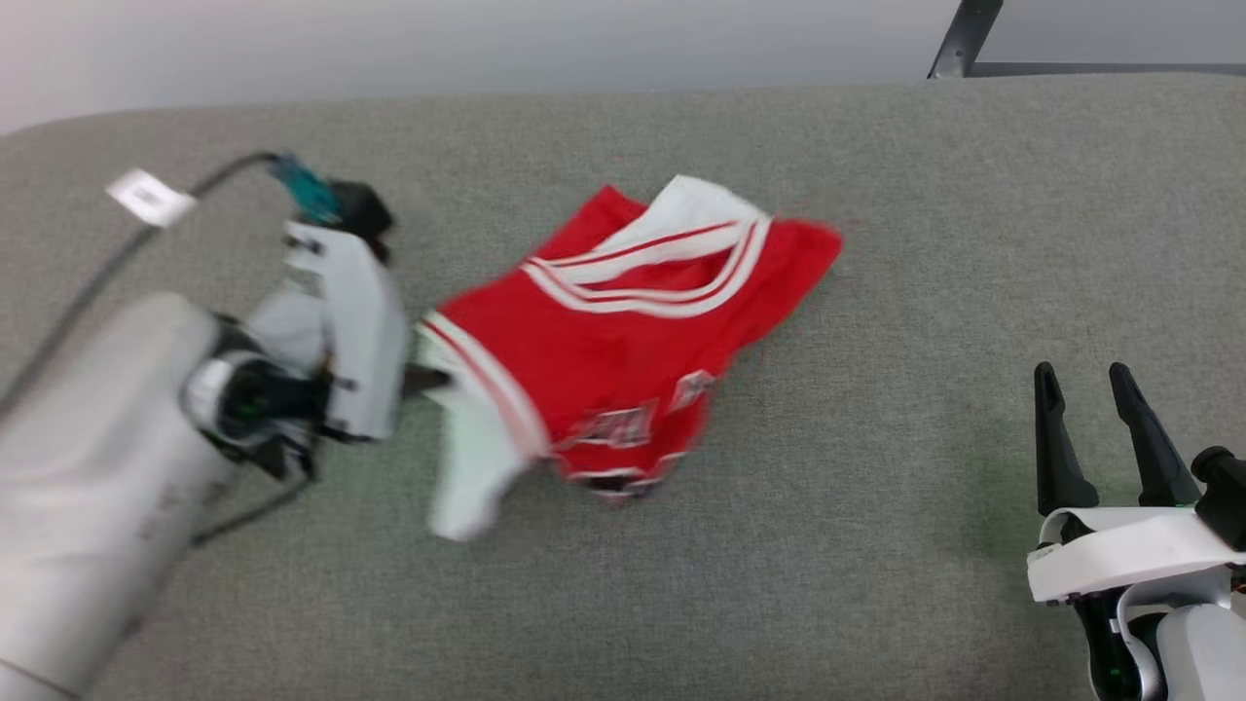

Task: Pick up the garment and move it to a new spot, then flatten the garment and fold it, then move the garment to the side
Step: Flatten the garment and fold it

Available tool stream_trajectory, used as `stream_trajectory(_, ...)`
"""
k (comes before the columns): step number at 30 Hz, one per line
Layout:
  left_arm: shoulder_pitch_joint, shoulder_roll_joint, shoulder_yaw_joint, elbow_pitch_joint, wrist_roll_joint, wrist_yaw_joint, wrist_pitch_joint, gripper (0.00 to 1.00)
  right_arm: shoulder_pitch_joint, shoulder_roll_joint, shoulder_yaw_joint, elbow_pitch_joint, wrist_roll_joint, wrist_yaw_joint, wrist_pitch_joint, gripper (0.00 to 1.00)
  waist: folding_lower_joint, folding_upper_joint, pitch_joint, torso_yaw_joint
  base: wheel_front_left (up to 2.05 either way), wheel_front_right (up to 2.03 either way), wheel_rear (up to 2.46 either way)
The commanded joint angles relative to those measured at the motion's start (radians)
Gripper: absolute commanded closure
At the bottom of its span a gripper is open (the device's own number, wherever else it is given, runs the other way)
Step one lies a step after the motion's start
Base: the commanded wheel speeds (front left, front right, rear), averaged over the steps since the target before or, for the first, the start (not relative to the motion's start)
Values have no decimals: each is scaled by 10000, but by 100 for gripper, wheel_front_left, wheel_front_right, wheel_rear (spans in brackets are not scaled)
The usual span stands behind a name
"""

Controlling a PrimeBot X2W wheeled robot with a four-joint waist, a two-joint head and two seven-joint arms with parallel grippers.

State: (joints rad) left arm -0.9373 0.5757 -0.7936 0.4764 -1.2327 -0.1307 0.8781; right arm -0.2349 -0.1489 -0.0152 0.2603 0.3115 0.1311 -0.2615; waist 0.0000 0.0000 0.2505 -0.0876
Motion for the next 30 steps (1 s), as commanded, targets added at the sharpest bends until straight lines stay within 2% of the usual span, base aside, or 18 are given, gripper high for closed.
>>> stream_trajectory(1, -234, 233, -119, 23, 384, 2, -88, 100, 54, 19, 53, 8, 7, -6, -50, 0, 0, 0, -42, 29, 0, 0, 0)
stream_trajectory(5, -600, 628, -436, 442, 1259, 2, -491, 100, 15, 39, 126, 47, 27, -6, -50, 0, 0, 0, -59, -5, 0, 0, 0)
stream_trajectory(8, -751, 642, -783, 1029, 1977, 5, -1035, 100, -11, 34, 222, 44, 96, -6, -50, 0, 0, 0, -47, -126, 0, 0, 0)
stream_trajectory(13, -878, 368, -1244, 2062, 2611, 5, -2019, 100, 65, -18, 240, 8, 173, -6, -51, 0, 0, 0, 34, -385, 0, 0, 0)
stream_trajectory(20, -1286, 216, -1688, 3152, 3252, 8, -4112, 100, 178, -43, 104, 39, 184, -6, -51, 0, 0, 0, 92, -430, 0, 0, 0)
stream_trajectory(27, -1819, 72, -2680, 3280, 3963, 10, -5871, 100, 57, -84, 308, 104, 78, -6, -51, 0, 0, 0, -45, -66, 0, 0, 0)
stream_trajectory(30, -1728, -267, -3179, 3293, 3944, 8, -6209, 100, -30, -133, 391, 136, 70, -6, -51, 0, 0, 0, -90, 56, 0, 0, 0)
